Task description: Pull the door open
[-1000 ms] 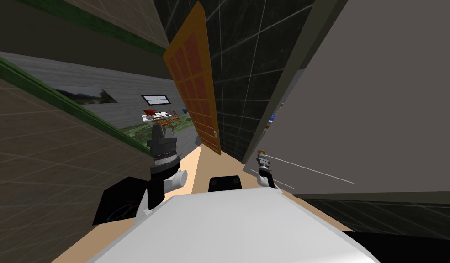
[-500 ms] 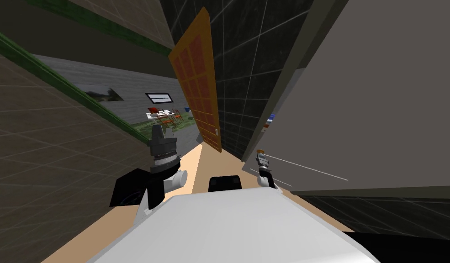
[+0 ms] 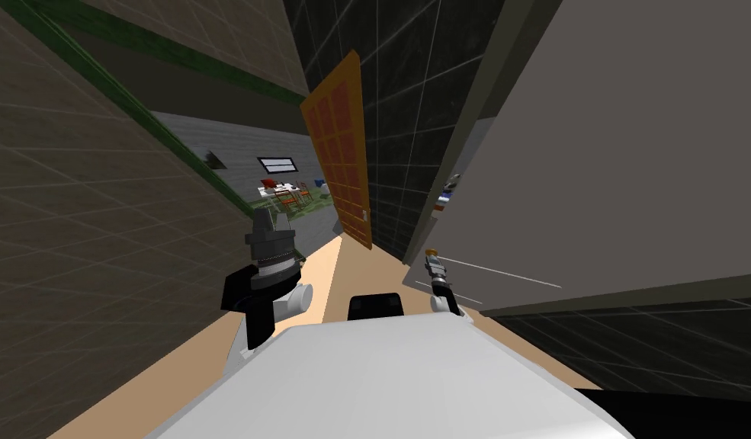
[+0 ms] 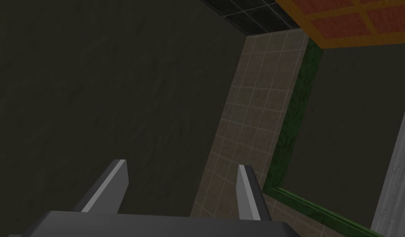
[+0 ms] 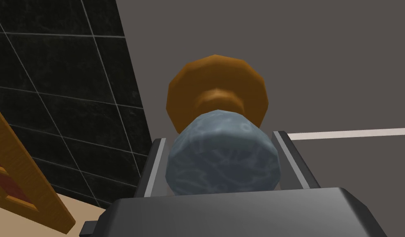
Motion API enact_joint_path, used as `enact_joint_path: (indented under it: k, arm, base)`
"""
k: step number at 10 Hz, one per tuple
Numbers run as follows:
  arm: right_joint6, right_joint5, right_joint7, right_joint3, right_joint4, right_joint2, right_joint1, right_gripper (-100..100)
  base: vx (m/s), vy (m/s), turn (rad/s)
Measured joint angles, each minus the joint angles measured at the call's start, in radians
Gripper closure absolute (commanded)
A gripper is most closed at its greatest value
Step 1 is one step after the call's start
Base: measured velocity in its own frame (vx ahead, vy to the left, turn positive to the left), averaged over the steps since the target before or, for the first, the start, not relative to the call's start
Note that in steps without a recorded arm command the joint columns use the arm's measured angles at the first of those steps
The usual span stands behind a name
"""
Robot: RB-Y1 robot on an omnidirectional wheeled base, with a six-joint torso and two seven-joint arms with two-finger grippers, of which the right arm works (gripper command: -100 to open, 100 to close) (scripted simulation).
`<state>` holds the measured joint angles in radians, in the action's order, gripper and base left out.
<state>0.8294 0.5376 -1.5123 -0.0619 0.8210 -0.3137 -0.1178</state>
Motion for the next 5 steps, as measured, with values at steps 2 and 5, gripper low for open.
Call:
enact_joint_path:
  k: [2,5]
  arm:
    - [-0.005,-0.009,-0.009,-0.018,0.015,0.001,-0.016,100]
    - [0.013,-0.025,-0.044,-0.049,0.029,-0.027,-0.035,100]
  base:
    - [-0.143,-0.004,0.076]
    - [-0.262,-0.033,0.122]
